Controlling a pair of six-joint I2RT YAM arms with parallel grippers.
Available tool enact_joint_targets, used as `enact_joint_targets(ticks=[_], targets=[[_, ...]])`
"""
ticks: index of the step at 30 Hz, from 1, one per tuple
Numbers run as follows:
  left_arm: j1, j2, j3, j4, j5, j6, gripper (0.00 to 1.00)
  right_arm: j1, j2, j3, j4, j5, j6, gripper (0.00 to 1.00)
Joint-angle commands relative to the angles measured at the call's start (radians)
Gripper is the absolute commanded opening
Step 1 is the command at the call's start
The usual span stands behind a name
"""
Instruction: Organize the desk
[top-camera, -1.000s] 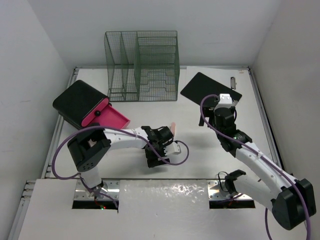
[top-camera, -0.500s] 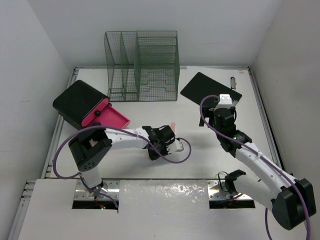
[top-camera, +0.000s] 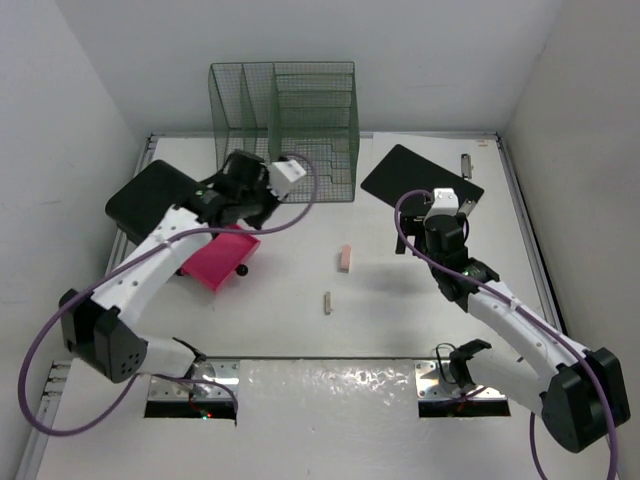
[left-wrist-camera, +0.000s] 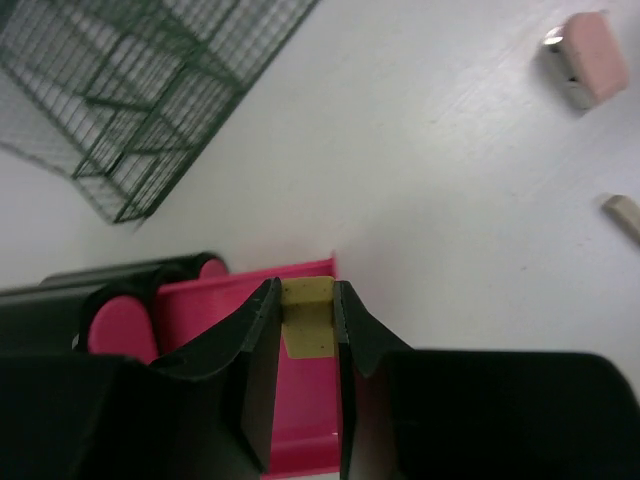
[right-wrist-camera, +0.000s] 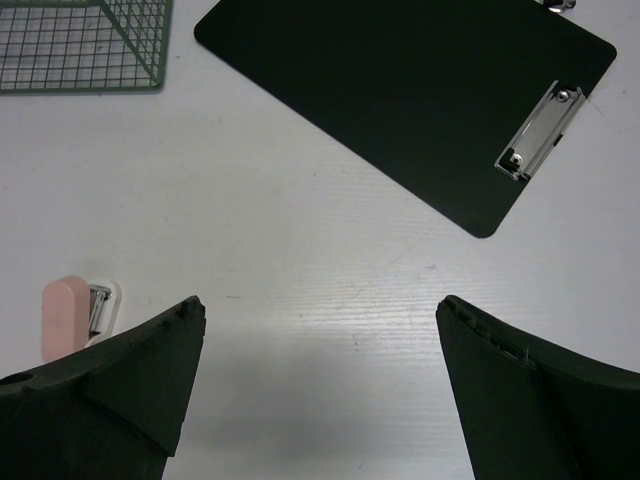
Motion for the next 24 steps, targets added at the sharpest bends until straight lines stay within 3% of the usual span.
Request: enact_joint_targets(ticks=[1,7,15,19,24], targets=[[0.101,-0.026,-0.053,-0.067,0.002,0.019,0.00,0.000,0.013,0.008,0.075,-0.008,-0.005,0.94],[0.343,-0.011,-0.176,0.065,0.022,0.052,0.05,-0.001,0.046,0.017,0.092,-0.039,0.000,0.94],[0.379,0.052,-0.279,0.146,0.073,0.039,0.11,0.000,0.092,0.039,0.081,-0.149,0.026,0.93],[0.379,0.040,-0.302,0.157,0.045,0.045,0.39,0.012,0.123,0.036,0.080,-0.223,0.054,0.90],[0.379,0.016,-0.299,0.137,0.028,0.045,0.53,0.096,0.198,0.039,0.090,-0.258,0.083,0.84]])
